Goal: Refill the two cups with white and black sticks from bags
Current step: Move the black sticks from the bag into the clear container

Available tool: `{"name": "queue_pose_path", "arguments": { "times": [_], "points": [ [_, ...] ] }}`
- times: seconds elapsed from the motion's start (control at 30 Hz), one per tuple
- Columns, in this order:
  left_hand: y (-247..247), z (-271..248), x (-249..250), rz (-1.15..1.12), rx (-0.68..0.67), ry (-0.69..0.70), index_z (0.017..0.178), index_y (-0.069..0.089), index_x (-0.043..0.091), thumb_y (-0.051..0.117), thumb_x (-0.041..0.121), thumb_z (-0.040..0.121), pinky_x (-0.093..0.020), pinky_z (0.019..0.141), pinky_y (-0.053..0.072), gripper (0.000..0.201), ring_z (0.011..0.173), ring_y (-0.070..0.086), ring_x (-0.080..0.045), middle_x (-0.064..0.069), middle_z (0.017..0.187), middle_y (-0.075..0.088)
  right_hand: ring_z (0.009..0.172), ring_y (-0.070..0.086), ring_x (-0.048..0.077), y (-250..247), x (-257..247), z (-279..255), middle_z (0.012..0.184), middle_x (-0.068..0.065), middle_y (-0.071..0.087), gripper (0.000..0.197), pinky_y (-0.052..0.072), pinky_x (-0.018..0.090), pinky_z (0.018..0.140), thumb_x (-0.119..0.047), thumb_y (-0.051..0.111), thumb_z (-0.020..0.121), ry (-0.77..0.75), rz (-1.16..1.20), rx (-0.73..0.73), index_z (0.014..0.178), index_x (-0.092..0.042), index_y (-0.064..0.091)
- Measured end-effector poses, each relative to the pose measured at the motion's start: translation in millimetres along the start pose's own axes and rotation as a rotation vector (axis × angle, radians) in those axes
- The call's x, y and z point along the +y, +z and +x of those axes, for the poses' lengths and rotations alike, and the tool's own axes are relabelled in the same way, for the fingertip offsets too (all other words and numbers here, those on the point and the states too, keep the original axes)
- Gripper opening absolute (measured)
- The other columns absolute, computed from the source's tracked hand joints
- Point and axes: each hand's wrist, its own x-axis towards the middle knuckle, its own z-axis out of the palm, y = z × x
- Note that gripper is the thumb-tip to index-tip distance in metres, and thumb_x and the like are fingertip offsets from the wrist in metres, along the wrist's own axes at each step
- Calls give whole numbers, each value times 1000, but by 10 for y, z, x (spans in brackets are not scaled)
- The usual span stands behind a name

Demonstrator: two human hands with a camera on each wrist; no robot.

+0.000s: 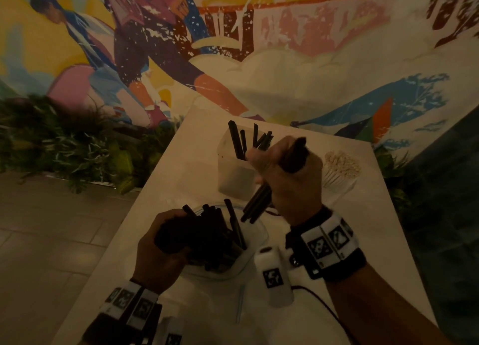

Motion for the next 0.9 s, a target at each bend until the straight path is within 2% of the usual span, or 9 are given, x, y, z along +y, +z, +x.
{"name": "queue_pose_path", "arguments": {
  "times": [0.13, 0.23, 0.33, 0.43, 0.5, 0.63, 0.73, 0.83, 0.9],
  "points": [
    [10, -4, 8, -11, 6, 44, 110, 56, 46, 74, 29, 59, -23, 89, 52, 56, 101, 63, -13, 9, 110, 65, 46, 56, 14, -16, -243, 303, 55, -6, 55, 27, 54, 35, 55, -37, 68, 71, -92, 31, 72, 66, -18, 49],
    [13, -13, 13, -32, 12, 37, 109, 57, 46, 75, 28, 58, -21, 88, 52, 57, 102, 63, -14, 8, 111, 65, 46, 55, 15, -21, -279, 565, 52, -7, 54, 27, 53, 34, 54, -31, 70, 75, -147, 20, 144, 66, -20, 47],
    [13, -20, 31, -39, 17, 57, 109, 57, 46, 73, 27, 60, -22, 89, 52, 55, 102, 63, -12, 11, 110, 65, 51, 56, 21, -11, -199, 809, 60, 1, 53, 26, 54, 39, 60, -30, 71, 76, -197, 21, 248, 69, -21, 48],
    [4, -25, 21, -32, 16, 61, 109, 57, 45, 73, 27, 60, -23, 91, 51, 55, 103, 62, -13, 10, 111, 64, 54, 58, 15, 32, -39, 969, 61, -1, 55, 22, 55, 41, 67, -24, 68, 81, -187, 29, 275, 74, -18, 48],
    [4, -32, 31, -41, 24, 50, 109, 58, 45, 73, 28, 60, -21, 90, 51, 54, 103, 62, -12, 11, 111, 64, 61, 60, 19, 66, 153, 1040, 63, 0, 58, 22, 54, 43, 74, -32, 67, 81, -145, -33, 261, 75, -19, 50],
    [18, -35, 61, -12, 32, 56, 109, 57, 45, 71, 28, 62, -16, 90, 49, 52, 103, 62, -8, 14, 110, 64, 77, 61, 31, 87, 708, 1084, 80, 18, 62, 42, 52, 50, 78, -45, 63, 83, 85, -280, 107, 86, -4, 55],
    [5, -46, 47, -36, 29, 51, 109, 58, 41, 73, 27, 62, -19, 90, 50, 51, 103, 62, -11, 9, 110, 64, 81, 62, 29, 59, 937, 1043, 80, 7, 63, 39, 52, 49, 79, -55, 59, 83, 170, -508, 3, 83, -16, 54],
    [-1, -63, 36, -48, 28, 41, 109, 58, 39, 75, 26, 62, -22, 92, 50, 52, 103, 62, -15, 5, 110, 64, 87, 62, 30, 13, 1017, 1056, 87, 8, 65, 58, 52, 50, 78, -72, 50, 74, 135, -624, 67, 85, -16, 58],
    [3, -63, 32, -52, 32, 30, 108, 59, 38, 75, 26, 61, -23, 92, 50, 52, 104, 62, -16, 4, 109, 65, 92, 61, 32, -16, 1066, 1058, 91, 9, 65, 66, 51, 51, 80, -78, 46, 71, 142, -787, 31, 87, -16, 59]
  ]
}}
